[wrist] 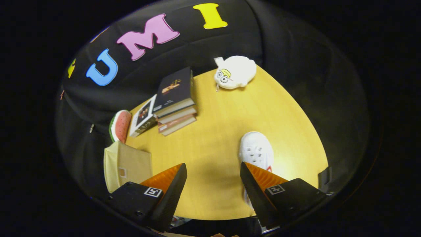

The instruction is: Open the storage box then place both shoes into the box .Put the left shoe in first, then the right shoe, with the right side of both shoes facing outward in a uniform manner.

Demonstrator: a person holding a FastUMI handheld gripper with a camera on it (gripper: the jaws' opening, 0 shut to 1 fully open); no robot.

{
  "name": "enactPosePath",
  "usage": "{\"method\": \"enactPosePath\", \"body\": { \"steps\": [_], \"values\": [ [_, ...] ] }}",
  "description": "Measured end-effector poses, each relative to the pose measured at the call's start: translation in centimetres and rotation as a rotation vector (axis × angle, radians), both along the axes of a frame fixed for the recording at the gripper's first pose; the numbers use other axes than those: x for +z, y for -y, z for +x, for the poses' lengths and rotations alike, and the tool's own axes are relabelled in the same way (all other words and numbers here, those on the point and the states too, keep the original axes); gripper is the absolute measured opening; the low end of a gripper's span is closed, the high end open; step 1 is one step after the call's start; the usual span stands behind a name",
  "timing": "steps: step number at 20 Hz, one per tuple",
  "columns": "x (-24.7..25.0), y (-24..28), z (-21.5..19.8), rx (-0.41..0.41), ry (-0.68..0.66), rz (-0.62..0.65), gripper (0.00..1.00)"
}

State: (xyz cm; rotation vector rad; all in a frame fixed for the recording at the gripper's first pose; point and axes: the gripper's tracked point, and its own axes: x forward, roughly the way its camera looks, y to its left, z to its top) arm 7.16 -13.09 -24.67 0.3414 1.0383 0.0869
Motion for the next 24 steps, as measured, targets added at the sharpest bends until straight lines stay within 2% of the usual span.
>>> {"method": "enactPosePath", "body": {
  "steps": [5, 9, 15, 16, 17, 18, 19, 22, 24],
  "values": [
    [-6.5, 5.3, -1.8, -0.018, -0.114, -0.035, 0.99],
    [-9.2, 7.3, -2.7, -0.072, -0.164, 0.001, 0.99],
    [-11.3, 5.9, -2.9, -0.140, -0.248, 0.204, 0.98],
    [-11.3, 5.3, -2.9, -0.152, -0.263, 0.254, 0.96],
    [-11.6, 4.8, -2.8, -0.169, -0.281, 0.288, 0.83],
    [-10.8, 5.2, -2.6, -0.175, -0.274, 0.292, 0.74],
    [-11.5, 4.6, -2.8, -0.151, -0.273, 0.301, 0.63],
    [-11.4, 5.0, -2.7, -0.162, -0.282, 0.317, 0.57],
    [-11.4, 5.2, -2.7, -0.179, -0.282, 0.326, 0.42]
  ]
}}
